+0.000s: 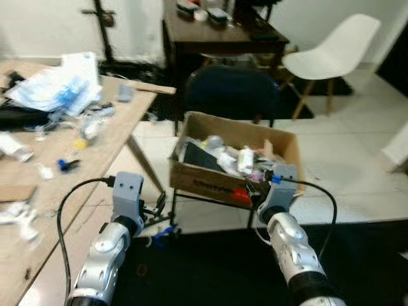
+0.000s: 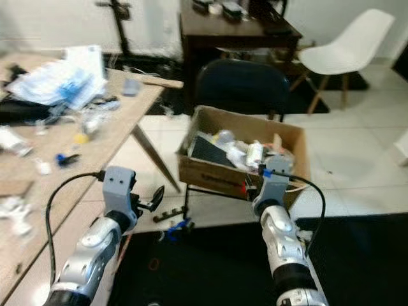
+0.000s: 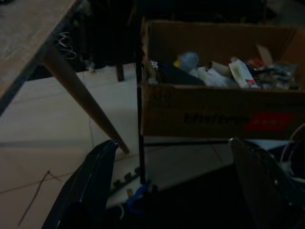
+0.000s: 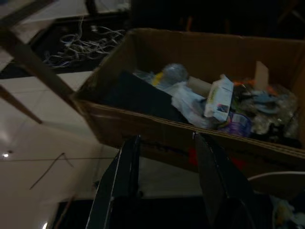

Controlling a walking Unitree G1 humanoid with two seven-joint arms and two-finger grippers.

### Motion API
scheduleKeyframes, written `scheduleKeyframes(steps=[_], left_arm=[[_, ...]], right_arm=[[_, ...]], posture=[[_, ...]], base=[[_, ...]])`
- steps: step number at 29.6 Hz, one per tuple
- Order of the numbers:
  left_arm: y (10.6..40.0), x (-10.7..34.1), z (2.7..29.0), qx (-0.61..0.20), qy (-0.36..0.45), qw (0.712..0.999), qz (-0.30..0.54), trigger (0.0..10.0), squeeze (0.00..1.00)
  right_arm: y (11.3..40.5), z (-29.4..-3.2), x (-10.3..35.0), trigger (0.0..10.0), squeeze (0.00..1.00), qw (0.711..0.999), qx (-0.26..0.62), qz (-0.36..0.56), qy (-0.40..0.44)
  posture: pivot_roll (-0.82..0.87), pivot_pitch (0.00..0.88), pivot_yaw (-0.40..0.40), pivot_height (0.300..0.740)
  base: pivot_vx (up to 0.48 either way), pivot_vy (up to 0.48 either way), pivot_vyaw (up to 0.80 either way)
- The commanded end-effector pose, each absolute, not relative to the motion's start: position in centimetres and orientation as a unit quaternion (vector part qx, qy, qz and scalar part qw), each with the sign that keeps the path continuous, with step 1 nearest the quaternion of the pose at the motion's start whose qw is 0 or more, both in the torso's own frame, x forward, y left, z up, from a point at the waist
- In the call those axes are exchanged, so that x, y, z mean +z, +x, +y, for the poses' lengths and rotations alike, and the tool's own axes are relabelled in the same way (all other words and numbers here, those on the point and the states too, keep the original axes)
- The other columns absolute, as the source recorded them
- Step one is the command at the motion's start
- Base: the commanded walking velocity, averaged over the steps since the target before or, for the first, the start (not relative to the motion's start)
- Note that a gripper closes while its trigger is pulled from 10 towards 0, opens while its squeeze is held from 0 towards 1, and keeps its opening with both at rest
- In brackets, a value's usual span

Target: Picking trash to rubbish bin

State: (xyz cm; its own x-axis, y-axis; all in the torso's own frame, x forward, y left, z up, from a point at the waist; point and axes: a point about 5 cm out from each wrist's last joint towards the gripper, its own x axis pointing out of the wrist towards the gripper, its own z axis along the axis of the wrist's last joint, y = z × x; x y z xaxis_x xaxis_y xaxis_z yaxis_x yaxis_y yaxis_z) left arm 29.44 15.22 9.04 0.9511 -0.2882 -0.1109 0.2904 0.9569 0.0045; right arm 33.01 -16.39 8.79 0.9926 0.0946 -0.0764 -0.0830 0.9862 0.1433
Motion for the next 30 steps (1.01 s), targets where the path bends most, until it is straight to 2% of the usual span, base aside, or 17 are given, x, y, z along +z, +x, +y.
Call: scheduleKeyframes(steps=[1, 11, 17, 20, 30], left_arm=[[29.3, 8.5, 14.8, -0.163, 0.022, 0.984, 0.066, 10.0, 0.00], [29.6, 8.7, 14.4, -0.182, 0.046, 0.980, 0.065, 10.0, 0.00], [30.0, 8.8, 14.0, -0.186, 0.060, 0.979, 0.065, 10.0, 0.00], [30.4, 8.7, 14.3, -0.163, 0.041, 0.983, 0.074, 10.0, 0.00], [30.9, 8.7, 14.8, -0.142, 0.051, 0.985, 0.081, 10.0, 0.00]], right_arm=[[32.8, -16.8, 8.2, 10.0, 0.00, 0.995, 0.036, 0.051, 0.071], [32.6, -17.0, 8.1, 10.0, 0.00, 0.995, 0.029, 0.051, 0.076], [32.8, -16.9, 8.2, 10.0, 0.00, 0.995, 0.027, 0.051, 0.078], [32.8, -16.9, 8.2, 10.0, 0.00, 0.995, 0.026, 0.054, 0.076], [32.9, -16.4, 8.2, 10.0, 0.00, 0.997, 0.042, 0.059, 0.039]], posture=[[0.05, 0.077, -0.043, 0.740], [0.05, 0.072, -0.031, 0.740], [0.05, 0.078, -0.028, 0.740], [0.05, 0.079, -0.025, 0.740], [0.05, 0.084, -0.023, 0.740]], base=[[0.000, 0.000, 0.00], [0.000, 0.000, 0.00], [0.000, -0.441, 0.00], [0.000, 0.000, 0.00], [0.000, 0.000, 0.00]])
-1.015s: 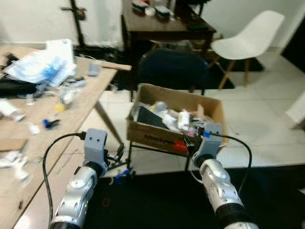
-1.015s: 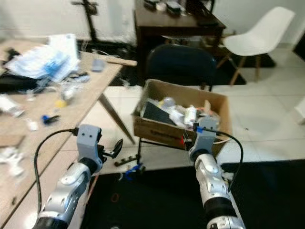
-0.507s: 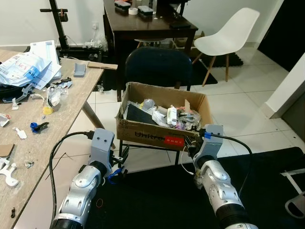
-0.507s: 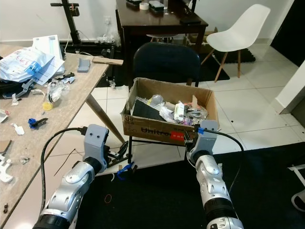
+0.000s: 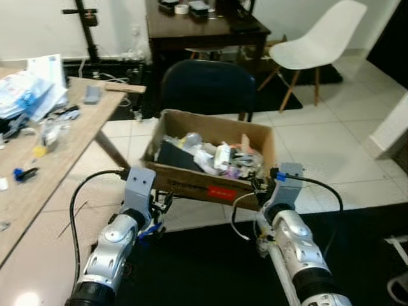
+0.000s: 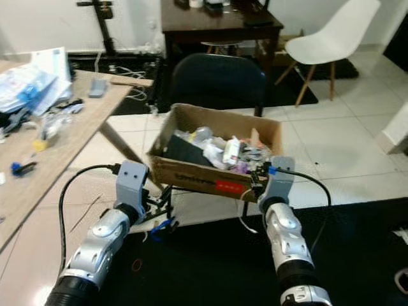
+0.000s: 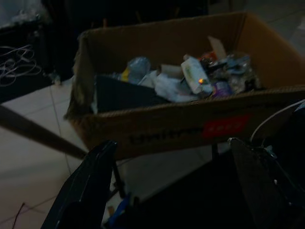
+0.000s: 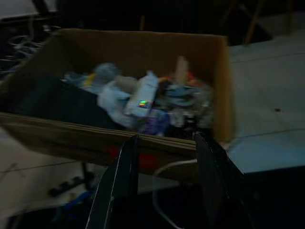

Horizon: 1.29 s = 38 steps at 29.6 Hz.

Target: Picking trash to rubbish bin

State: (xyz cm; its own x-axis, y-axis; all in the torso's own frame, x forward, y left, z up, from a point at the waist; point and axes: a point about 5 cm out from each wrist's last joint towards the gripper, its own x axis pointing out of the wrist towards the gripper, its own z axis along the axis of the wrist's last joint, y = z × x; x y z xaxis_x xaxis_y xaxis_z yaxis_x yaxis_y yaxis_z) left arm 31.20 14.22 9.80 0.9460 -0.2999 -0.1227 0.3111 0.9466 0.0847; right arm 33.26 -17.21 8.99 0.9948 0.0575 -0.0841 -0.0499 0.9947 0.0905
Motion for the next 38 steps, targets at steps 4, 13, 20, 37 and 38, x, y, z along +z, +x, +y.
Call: scheduleKeyframes(steps=[4, 13, 20, 37, 38], left_arm=[[31.0, 8.8, 14.9, -0.134, 0.047, 0.987, 0.081, 10.0, 0.00], [31.1, 8.8, 15.0, -0.127, 0.046, 0.987, 0.082, 10.0, 0.00], [31.0, 8.8, 15.2, -0.124, 0.042, 0.987, 0.090, 10.0, 0.00], [30.2, 11.6, 13.4, -0.215, -0.041, 0.976, 0.012, 10.0, 0.00], [30.1, 11.8, 13.3, -0.223, -0.043, 0.974, 0.008, 10.0, 0.00]], right_arm=[[32.9, -16.0, 8.3, 10.0, 0.00, 0.996, 0.055, 0.058, 0.029], [33.1, -15.8, 8.3, 10.0, 0.00, 0.996, 0.058, 0.060, 0.017], [33.2, -15.5, 8.6, 10.0, 0.00, 0.996, 0.066, 0.059, 0.024], [33.6, -14.5, 9.8, 10.0, 0.00, 0.995, 0.084, 0.035, 0.029], [33.6, -14.5, 9.9, 10.0, 0.00, 0.995, 0.086, 0.034, 0.029]], posture=[[0.05, 0.084, -0.023, 0.740], [0.05, 0.089, -0.026, 0.740], [0.05, 0.090, -0.027, 0.740], [0.05, 0.086, -0.035, 0.740], [0.05, 0.086, -0.035, 0.740]], base=[[0.000, 0.000, 0.00], [0.000, 0.000, 0.80], [0.000, 0.000, 0.80], [0.000, 0.000, 0.80], [0.000, 0.000, 0.80]])
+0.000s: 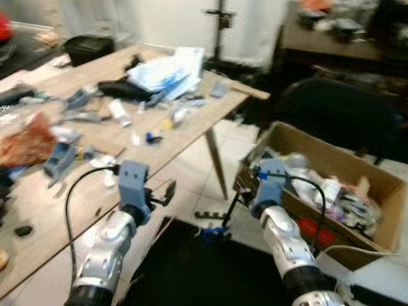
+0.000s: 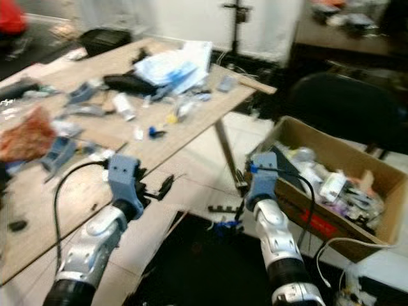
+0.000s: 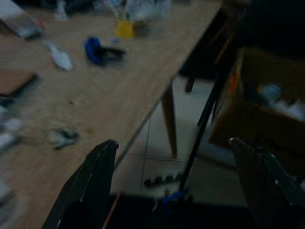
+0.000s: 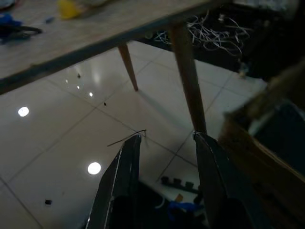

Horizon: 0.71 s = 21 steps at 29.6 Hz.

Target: Picking trash to rubbish bin

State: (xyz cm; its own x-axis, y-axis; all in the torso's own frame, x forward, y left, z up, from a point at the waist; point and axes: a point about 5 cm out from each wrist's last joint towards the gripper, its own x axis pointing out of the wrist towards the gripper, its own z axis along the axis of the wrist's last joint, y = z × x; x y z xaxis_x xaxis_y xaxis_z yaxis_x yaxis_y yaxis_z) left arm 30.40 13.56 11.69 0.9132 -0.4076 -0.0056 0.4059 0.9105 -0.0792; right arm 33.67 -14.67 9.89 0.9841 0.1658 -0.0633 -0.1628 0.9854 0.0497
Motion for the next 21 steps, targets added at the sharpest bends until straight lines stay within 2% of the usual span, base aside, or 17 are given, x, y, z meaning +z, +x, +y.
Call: scheduleKeyframes(steps=[1, 4, 8, 13, 17, 21], left_arm=[[30.0, 12.0, 13.2, -0.230, -0.046, 0.972, 0.005, 10.0, 0.00], [29.9, 12.1, 13.0, -0.249, -0.054, 0.967, 0.006, 10.0, 0.00], [28.8, 12.5, 11.8, -0.332, -0.068, 0.941, 0.008, 10.0, 0.00], [28.8, 13.0, 11.8, -0.346, -0.068, 0.936, 0.000, 10.0, 0.00], [30.9, 15.2, 13.6, -0.240, -0.054, 0.968, -0.049, 10.0, 0.00], [32.8, 17.8, 15.8, -0.134, -0.049, 0.986, -0.088, 10.0, 0.00]], right_arm=[[33.6, -14.4, 10.0, 10.0, 0.00, 0.995, 0.087, 0.033, 0.030], [33.6, -14.4, 10.0, 10.0, 0.00, 0.995, 0.088, 0.033, 0.030], [33.6, -14.1, 10.2, 10.0, 0.00, 0.995, 0.095, 0.030, 0.031], [33.7, -14.0, 10.4, 10.0, 0.00, 0.994, 0.096, 0.025, 0.033], [33.8, -14.1, 10.9, 10.0, 0.00, 0.995, 0.097, 0.017, 0.035], [34.1, -14.0, 11.5, 10.0, 0.00, 0.995, 0.097, 0.010, 0.036]], posture=[[0.05, 0.086, -0.035, 0.740], [0.05, 0.086, -0.035, 0.740], [0.05, 0.080, -0.037, 0.740], [0.05, 0.079, -0.032, 0.740], [0.05, 0.079, -0.032, 0.740], [0.04, 0.083, -0.026, 0.740]], base=[[0.000, 0.000, 0.80], [0.000, 0.000, 0.80], [0.000, 0.000, 0.80], [0.000, 0.000, 0.80], [0.000, 0.000, 0.80], [0.000, 0.000, 0.80]])
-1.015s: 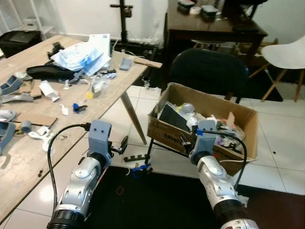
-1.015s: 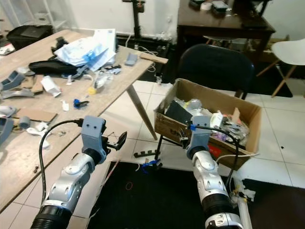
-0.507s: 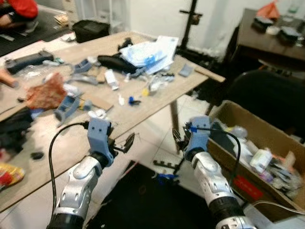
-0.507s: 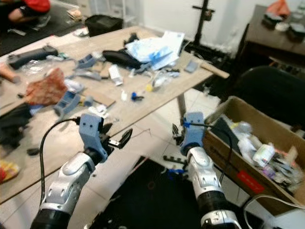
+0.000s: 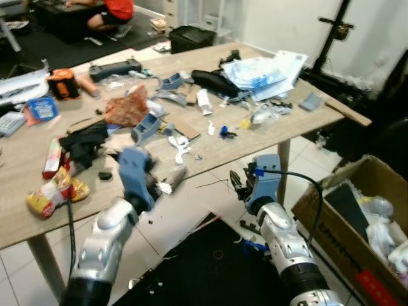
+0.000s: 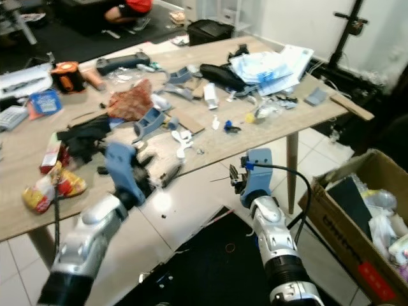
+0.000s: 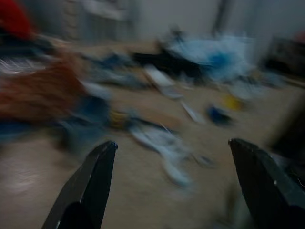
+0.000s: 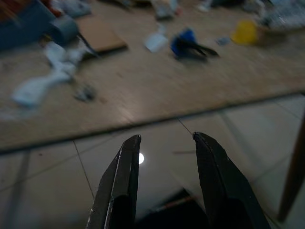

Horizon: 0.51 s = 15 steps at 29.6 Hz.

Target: Picking trash to rubbish bin

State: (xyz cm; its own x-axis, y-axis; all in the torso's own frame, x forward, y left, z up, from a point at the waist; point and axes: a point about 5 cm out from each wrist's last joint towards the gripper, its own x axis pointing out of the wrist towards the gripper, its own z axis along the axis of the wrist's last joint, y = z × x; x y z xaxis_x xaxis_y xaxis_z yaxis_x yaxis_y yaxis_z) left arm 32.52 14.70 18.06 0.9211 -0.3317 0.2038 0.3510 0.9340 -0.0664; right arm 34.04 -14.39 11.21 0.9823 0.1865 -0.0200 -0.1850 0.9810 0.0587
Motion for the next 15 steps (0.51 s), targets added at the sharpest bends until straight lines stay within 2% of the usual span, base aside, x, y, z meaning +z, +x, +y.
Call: scheduleKeyframes(steps=[1, 12, 15], left_arm=[[33.31, 19.10, 16.48, -0.110, -0.040, 0.988, -0.104, 10.0, 0.00], [33.74, 19.88, 16.81, -0.074, -0.027, 0.993, -0.091, 10.0, 0.00], [33.88, 19.08, 16.92, -0.055, -0.001, 0.997, -0.060, 10.0, 0.00]], right_arm=[[34.22, -13.98, 11.69, 10.0, 0.00, 0.995, 0.098, 0.007, 0.035], [34.48, -14.08, 12.12, 10.0, 0.00, 0.995, 0.096, 0.003, 0.036], [34.52, -14.08, 12.15, 10.0, 0.00, 0.995, 0.097, 0.003, 0.036]], posture=[[0.04, 0.083, -0.026, 0.740], [0.05, 0.089, -0.026, 0.740], [0.05, 0.089, -0.026, 0.740]], base=[[0.000, 0.000, 0.80], [0.000, 0.000, 0.80], [0.000, 0.000, 0.80]])
